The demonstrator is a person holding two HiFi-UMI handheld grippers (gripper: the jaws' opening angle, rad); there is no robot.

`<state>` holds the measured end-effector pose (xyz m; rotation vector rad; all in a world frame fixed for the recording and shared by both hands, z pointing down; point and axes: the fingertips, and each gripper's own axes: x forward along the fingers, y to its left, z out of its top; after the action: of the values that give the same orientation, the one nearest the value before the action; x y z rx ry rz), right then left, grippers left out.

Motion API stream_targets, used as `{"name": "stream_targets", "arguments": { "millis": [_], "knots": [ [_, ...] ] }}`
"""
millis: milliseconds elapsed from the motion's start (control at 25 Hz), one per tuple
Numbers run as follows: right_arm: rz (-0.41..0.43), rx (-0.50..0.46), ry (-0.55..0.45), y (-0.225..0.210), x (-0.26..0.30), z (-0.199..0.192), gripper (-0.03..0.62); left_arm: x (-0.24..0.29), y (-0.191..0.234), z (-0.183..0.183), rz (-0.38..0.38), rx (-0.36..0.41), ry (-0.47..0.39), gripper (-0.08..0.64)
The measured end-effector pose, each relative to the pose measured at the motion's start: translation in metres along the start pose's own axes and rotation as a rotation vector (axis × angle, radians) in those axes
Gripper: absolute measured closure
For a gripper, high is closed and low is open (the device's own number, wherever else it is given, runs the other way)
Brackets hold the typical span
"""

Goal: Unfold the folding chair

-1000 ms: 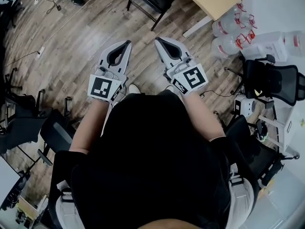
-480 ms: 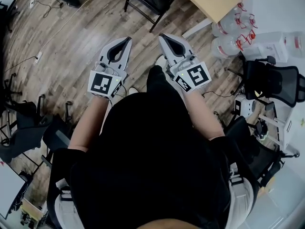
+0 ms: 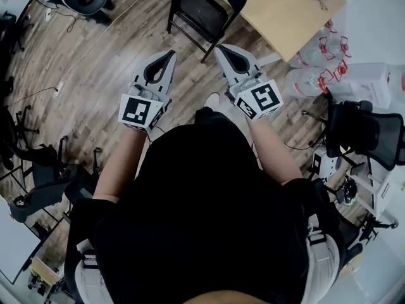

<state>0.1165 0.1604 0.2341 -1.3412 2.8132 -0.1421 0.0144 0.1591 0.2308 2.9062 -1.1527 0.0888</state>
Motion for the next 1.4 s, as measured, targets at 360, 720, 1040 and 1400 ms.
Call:
{"name": "stream_targets", "arguments": {
  "millis": [360,720,1040,1400],
  "knots": [
    [-0.004,0.009,-0.002,-0.112,0.032,0.008,0.592,0.108,0.021,0.009,0.006,0.047,0.027,0.565],
    [-0.084,0.029,0.051,-0.173,0.081,-0.010,0.592,0.177,0.080,-0.014,-0.063,0.059,0.062,0.565],
    [-0.185,0.076,0.116,-0.224,0.151,-0.026,0.592,0.244,0.150,-0.041,-0.177,0.009,0.104,0.565],
    [-0.253,0.104,0.267,-0.296,0.214,-0.066,0.591,0.312,0.221,-0.107,-0.100,-0.246,0.233,0.556]
  ]
}}
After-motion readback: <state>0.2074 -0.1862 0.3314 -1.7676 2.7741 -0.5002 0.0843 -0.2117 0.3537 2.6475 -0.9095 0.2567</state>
